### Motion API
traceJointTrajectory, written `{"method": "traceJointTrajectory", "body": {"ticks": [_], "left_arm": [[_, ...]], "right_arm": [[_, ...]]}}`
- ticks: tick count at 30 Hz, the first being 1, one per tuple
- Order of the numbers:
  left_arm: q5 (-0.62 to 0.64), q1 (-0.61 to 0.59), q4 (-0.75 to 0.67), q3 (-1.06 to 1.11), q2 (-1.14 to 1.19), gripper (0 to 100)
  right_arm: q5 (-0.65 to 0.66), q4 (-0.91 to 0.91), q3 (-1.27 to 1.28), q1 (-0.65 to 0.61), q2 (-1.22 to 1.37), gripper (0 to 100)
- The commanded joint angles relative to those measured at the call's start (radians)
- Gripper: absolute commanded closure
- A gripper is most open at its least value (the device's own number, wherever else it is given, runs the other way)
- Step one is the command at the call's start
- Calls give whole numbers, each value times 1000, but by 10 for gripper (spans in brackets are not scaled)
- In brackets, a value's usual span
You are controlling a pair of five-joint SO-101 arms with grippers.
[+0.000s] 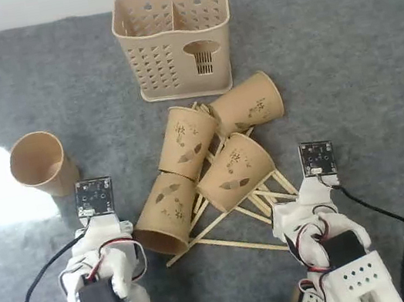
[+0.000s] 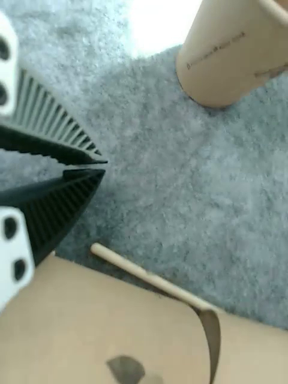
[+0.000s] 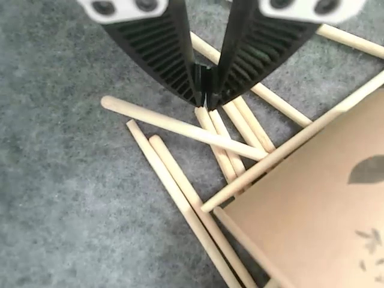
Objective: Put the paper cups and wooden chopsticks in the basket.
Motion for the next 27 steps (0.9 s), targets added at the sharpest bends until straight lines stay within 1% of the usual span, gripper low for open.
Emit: {"method": "traceJointTrajectory", "body": {"ticks": [1,4,5,6,7,9,11,12,13,14,17,19,21,25,27], "left_arm": [[-11,-63,-112,-79,-20,987],[-11,-83,-167,-88,-20,981],[-11,-83,-167,-104,-15,968],[-11,-86,-153,-125,-15,949],[-9,-87,-129,-150,-14,923],[-5,-87,-63,-209,-14,878],[-2,-86,-6,-277,-14,859],[-2,-87,12,-314,-14,859],[-2,-87,29,-348,-12,859],[-2,-87,49,-381,-12,859],[-2,-89,91,-472,-5,859],[-2,-89,101,-526,52,859],[0,-91,98,-581,170,859],[52,-91,98,-730,474,859],[68,-91,104,-816,611,859]], "right_arm": [[-5,4,2,2,-8,989],[3,8,-20,48,-8,991],[43,8,-25,67,-8,991],[117,7,-29,85,-8,990],[216,8,-38,104,-8,989],[479,10,-63,159,-8,989],[747,-2,-68,225,-8,989],[858,-2,-74,249,-8,989],[921,-2,-74,263,-8,989],[928,-2,-74,265,-8,990],[806,-1,-94,274,-8,990],[789,-2,-114,305,-8,989],[776,-30,-118,343,-7,989],[723,-62,-132,409,2,987],[718,-61,-129,412,2,950]]}}
